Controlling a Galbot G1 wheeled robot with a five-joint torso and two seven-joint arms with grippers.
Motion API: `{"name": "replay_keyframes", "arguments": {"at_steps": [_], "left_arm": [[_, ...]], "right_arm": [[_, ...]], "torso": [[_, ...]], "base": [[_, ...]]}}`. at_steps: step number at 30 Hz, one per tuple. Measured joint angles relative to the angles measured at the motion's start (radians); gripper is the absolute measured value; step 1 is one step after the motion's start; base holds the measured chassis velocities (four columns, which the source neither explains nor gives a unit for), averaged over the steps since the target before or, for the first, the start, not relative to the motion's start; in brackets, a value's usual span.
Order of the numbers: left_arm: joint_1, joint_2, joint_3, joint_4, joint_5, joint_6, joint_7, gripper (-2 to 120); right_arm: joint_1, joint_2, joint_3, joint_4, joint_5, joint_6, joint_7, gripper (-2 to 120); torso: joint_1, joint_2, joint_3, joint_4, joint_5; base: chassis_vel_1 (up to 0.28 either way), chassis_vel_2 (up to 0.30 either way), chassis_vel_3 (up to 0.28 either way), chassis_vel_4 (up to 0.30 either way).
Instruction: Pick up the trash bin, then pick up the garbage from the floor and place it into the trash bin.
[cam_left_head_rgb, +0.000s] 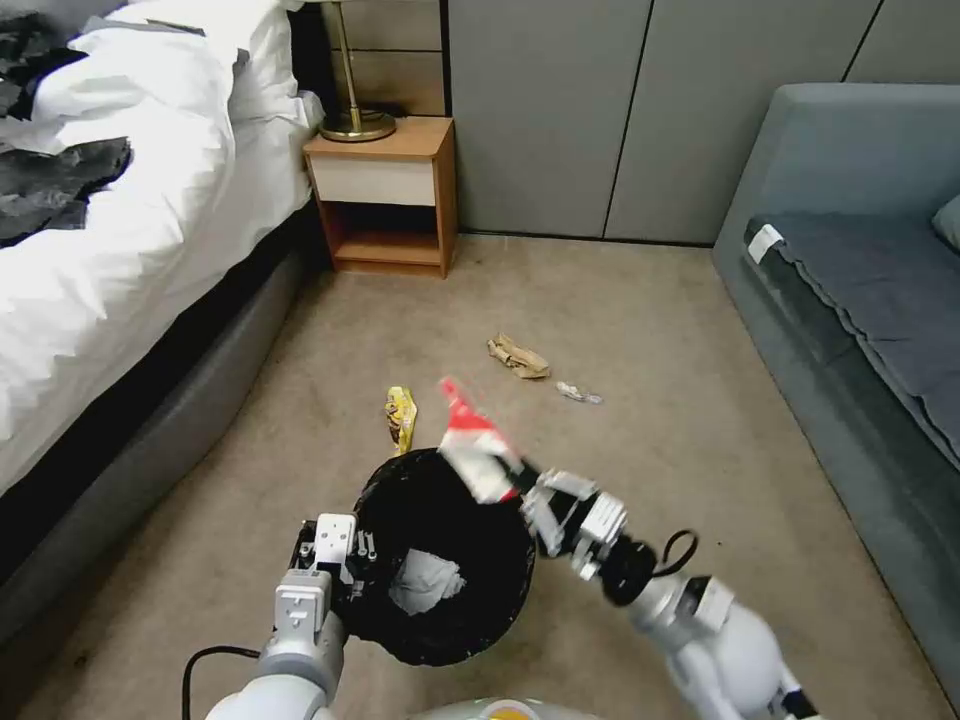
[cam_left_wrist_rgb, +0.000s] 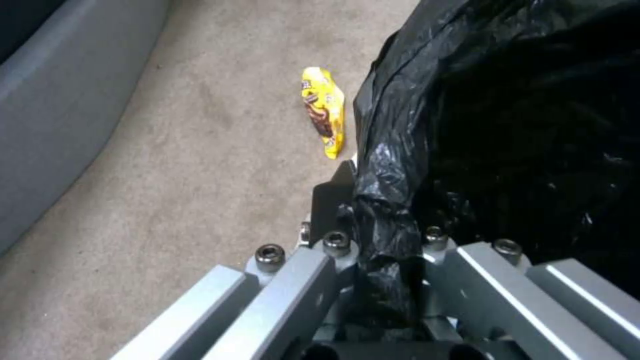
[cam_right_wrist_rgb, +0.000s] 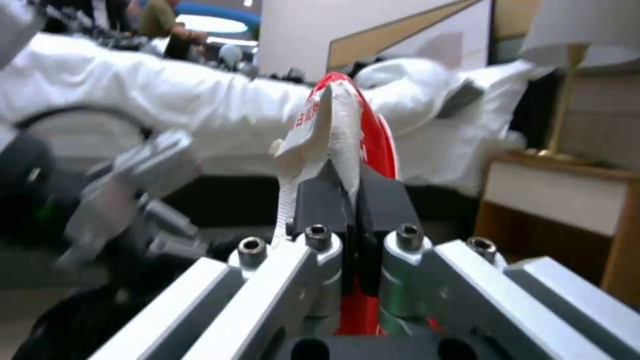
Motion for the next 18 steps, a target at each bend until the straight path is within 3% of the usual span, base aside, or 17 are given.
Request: {"name": "replay_keyframes", "arguments": {"at_steps": [10, 18], "left_arm": [[0.003, -0.006, 0.009, -0.002, 0.008, 0.000, 0.000, 1], [0.006, -0.006, 0.010, -0.006, 0.010, -0.001, 0.000, 1]], "right_arm": [[0.013, 0.008, -0.044, -0.087, -0.081, -0.003, 0.002, 2], [0.012, 0.011, -0.041, -0.102, -0.092, -0.003, 0.002, 30]], "torso": [[0.000, 0.000, 0.000, 0.0000, 0.0001], [0.000, 0.000, 0.000, 0.0000, 0.0000]], "base": [[0.000, 0.000, 0.000, 0.000], [0.000, 0.000, 0.000, 0.000]]}}
